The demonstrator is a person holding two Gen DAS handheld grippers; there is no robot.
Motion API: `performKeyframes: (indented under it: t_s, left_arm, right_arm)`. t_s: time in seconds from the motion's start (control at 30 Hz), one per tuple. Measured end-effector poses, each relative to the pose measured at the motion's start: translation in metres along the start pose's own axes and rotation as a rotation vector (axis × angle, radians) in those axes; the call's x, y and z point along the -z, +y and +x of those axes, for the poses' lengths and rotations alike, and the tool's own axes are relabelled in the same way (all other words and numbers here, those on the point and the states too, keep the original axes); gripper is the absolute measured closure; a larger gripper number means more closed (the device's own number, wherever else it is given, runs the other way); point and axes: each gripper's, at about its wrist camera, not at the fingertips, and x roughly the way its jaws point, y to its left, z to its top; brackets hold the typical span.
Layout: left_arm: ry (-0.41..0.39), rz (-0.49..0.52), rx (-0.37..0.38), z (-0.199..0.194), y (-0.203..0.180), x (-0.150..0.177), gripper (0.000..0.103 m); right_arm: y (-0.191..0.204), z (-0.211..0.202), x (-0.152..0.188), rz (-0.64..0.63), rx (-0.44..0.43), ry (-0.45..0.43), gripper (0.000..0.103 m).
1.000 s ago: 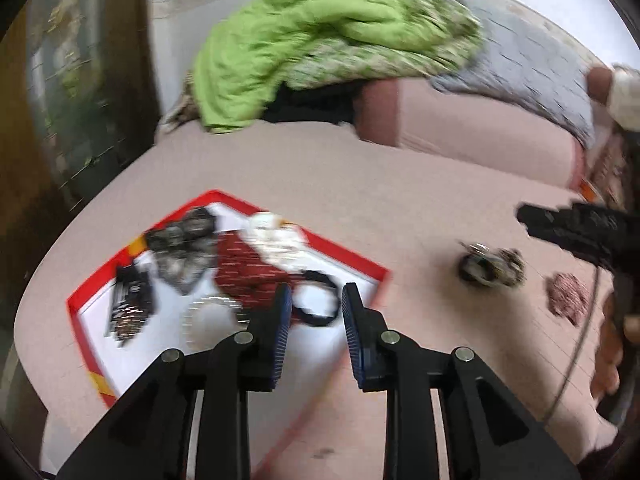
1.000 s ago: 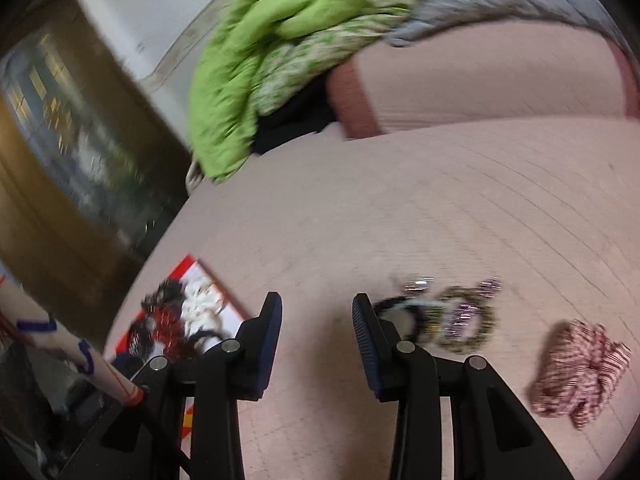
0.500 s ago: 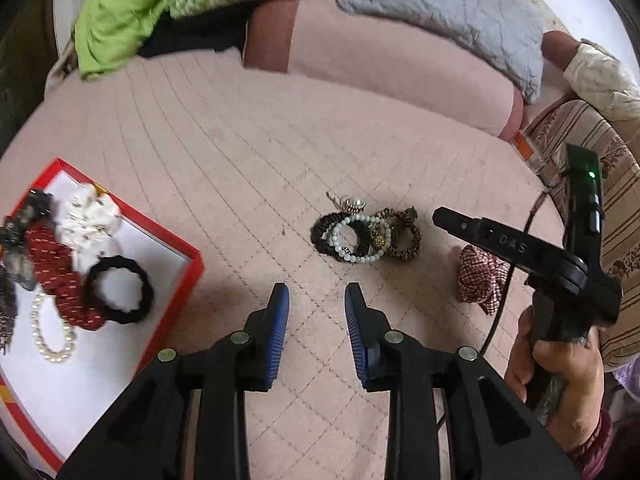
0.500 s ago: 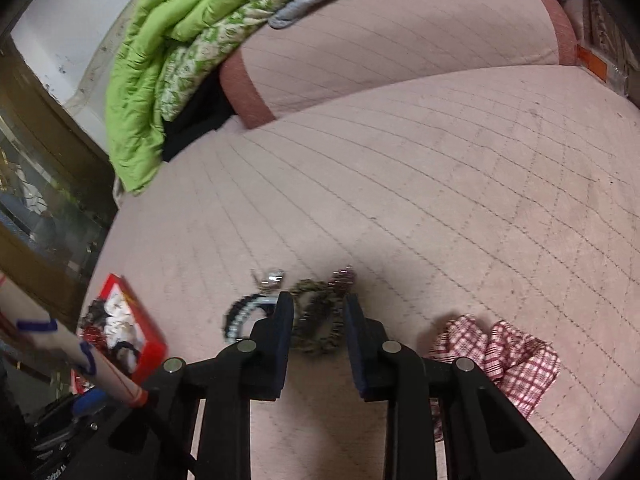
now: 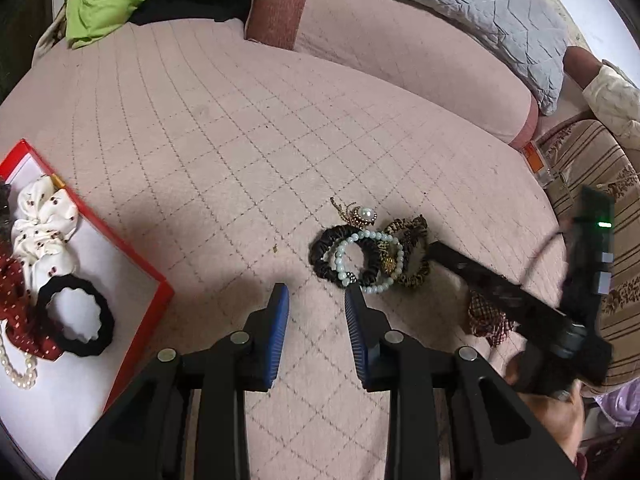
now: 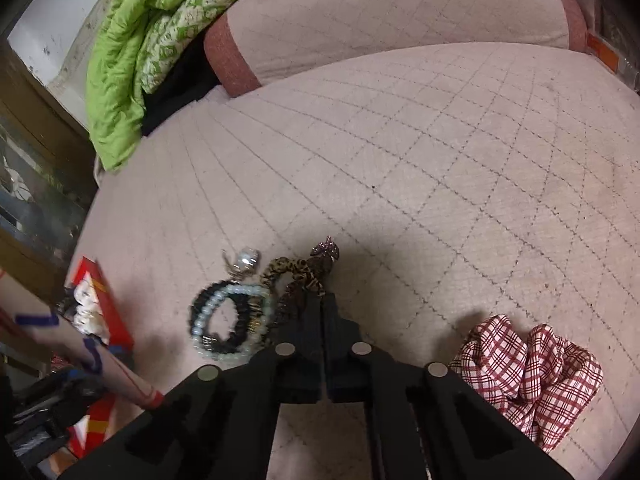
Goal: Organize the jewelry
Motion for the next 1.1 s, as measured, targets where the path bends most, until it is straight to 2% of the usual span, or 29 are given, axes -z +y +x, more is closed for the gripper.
performKeyframes:
  t_s: [0.07, 0.17, 0.23, 0.33, 0.43, 0.5, 0.6, 0.63, 0.67, 0.73, 0.8, 0.9, 1.1]
  left_arm:
    - [0.000, -0.001, 0.015, 0.003, -0.002, -0.003, 0.075]
    - [0.006, 0.007, 0.031, 0.011, -0.008, -0.007, 0.075]
    - [0.009, 0.019, 0.042, 0.017, -0.015, -0.012, 0.075]
    - [0.026, 0.035, 0.043, 0.028, -0.024, -0.018, 0.075]
    - [0.045, 0.056, 0.020, 0.040, -0.031, -0.022, 0.075]
    - [0.056, 0.063, -0.011, 0.048, -0.033, -0.023, 0.075]
    - [0.067, 0.083, -0.009, 0.056, -0.036, -0.022, 0.076]
    - [0.067, 0.098, -0.017, 0.059, -0.039, -0.022, 0.077]
    - [0.067, 0.109, -0.023, 0.061, -0.041, -0.021, 0.087]
    - [0.066, 0.119, -0.038, 0.066, -0.043, -0.020, 0.099]
    - [0.051, 0.122, -0.047, 0.069, -0.043, -0.017, 0.099]
    - [-0.001, 0.138, -0.047, 0.056, -0.043, -0.011, 0.099]
    - [-0.082, 0.139, 0.027, 0.008, -0.036, 0.002, 0.099]
  right_arm:
    - [-0.001, -0.017, -0.003, 0.024, -0.020, -0.048, 0.102]
    - [-0.001, -0.053, -0.008, 0.033, -0.025, -0.168, 0.102]
    - [-0.006, -0.069, -0.010, 0.067, -0.081, -0.240, 0.102]
    - [-0.009, -0.081, -0.010, 0.085, -0.105, -0.283, 0.102]
    - [-0.012, -0.072, -0.011, 0.091, -0.108, -0.225, 0.102]
    - [-0.018, -0.063, -0.012, 0.146, -0.131, -0.193, 0.101]
    - [-0.026, -0.058, -0.012, 0.193, -0.156, -0.166, 0.101]
    - [-0.026, -0.059, -0.012, 0.194, -0.151, -0.169, 0.101]
    - [-0.026, -0.059, -0.012, 0.190, -0.149, -0.171, 0.101]
    - [-0.024, -0.061, -0.013, 0.189, -0.154, -0.173, 0.100]
    - [-0.022, -0.059, -0.014, 0.180, -0.152, -0.169, 0.100]
    - [-0.023, -0.053, -0.015, 0.175, -0.158, -0.142, 0.100]
    - [-0.022, -0.029, -0.012, 0.159, -0.165, -0.045, 0.101]
